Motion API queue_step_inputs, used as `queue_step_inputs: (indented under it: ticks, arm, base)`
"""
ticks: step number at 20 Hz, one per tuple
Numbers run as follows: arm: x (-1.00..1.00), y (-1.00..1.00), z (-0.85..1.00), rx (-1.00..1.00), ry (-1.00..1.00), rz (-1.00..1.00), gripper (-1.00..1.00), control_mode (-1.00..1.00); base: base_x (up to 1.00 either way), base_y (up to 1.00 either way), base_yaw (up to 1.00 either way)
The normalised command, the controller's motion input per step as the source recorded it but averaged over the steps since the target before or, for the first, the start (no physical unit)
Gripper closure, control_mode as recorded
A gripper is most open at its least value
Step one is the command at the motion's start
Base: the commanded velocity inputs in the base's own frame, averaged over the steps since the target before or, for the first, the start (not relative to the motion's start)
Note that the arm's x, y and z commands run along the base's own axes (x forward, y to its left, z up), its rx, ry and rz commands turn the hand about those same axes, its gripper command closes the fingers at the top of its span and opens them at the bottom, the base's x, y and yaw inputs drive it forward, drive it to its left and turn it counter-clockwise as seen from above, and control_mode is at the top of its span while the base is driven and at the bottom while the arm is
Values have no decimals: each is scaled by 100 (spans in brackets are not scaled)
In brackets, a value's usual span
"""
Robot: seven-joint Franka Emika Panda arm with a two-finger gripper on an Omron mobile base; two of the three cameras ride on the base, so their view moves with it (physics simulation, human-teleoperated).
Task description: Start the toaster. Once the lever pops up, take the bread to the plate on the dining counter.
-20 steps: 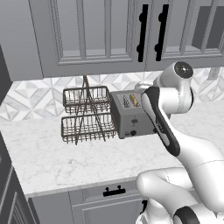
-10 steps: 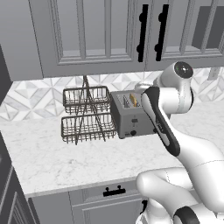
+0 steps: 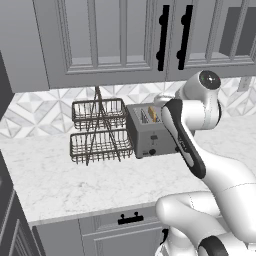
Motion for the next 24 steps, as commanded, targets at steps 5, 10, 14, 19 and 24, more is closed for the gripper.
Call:
queue_step_inputs:
  ticks: [5,10,14,19,24]
  arm:
    - [0,0,0,0,0,0,-100,-100]
    - [0,0,0,0,0,0,-100,-100]
    - [0,0,0,0,0,0,-100,-100]
    - [0,0,0,0,0,0,-100,-100]
    - [0,0,0,0,0,0,-100,-100]
  base:
    - [0,0,0]
    - [0,0,0]
    - [0,0,0]
    - [0,0,0]
    - [0,0,0]
